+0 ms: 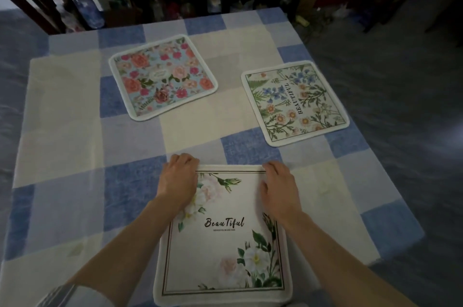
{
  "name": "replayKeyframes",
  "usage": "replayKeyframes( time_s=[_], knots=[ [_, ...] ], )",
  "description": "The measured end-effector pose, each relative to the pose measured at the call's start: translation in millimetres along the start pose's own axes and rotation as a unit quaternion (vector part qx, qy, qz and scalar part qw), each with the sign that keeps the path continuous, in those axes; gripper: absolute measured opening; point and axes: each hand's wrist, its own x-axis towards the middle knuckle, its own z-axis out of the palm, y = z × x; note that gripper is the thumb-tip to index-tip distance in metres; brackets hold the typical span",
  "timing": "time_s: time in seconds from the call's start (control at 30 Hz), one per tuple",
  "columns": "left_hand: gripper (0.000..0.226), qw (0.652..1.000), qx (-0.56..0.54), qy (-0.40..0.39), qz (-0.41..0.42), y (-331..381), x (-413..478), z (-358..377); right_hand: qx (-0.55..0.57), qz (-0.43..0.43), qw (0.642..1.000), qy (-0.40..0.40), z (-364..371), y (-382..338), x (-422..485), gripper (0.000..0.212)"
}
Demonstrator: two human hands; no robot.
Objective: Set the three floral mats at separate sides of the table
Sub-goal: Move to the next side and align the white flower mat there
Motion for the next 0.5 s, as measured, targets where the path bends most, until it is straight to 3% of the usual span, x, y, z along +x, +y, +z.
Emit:
replayKeyframes(
  time_s=[0.27,0.5],
  knots=[
    [0.04,0.998,0.047,-0.04,-0.022,-8.6,8.7,6.2,-0.051,-0.036,0.997,-0.048,12.1,5.6,24.5,0.051],
    [0.029,0.999,0.025,-0.029,-0.013,-9.4,9.8,1.2,-0.076,-0.038,0.994,-0.064,12.8,-0.2,30.9,0.05]
  ],
)
